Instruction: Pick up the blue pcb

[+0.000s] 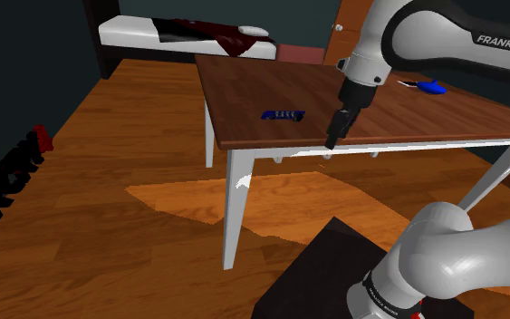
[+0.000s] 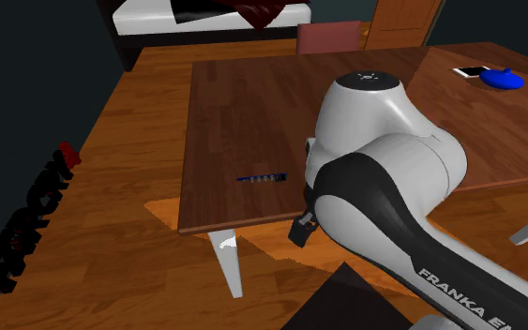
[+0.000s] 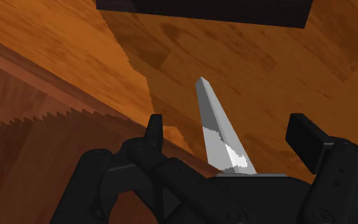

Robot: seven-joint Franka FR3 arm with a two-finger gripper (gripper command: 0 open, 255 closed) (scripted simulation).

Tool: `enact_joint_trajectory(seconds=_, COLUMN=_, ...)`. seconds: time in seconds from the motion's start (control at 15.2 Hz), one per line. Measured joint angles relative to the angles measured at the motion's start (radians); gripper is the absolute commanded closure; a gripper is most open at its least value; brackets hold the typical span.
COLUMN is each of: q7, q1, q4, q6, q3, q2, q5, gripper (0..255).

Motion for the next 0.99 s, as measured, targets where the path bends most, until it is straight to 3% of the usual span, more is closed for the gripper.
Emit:
enact_joint_trajectory(seconds=0.2, q7=-0.010, q1=0.003, q4=-0.010, q6=0.061, q3=0.005, q2=0.011, q5=-0.015, gripper=0)
enact_joint_trajectory(seconds=0.99, q7=-0.034, q1=0.002, q4=-0.039, q6=0.679, q3=0.075, q2=0.165, q5=-0.177, gripper=0)
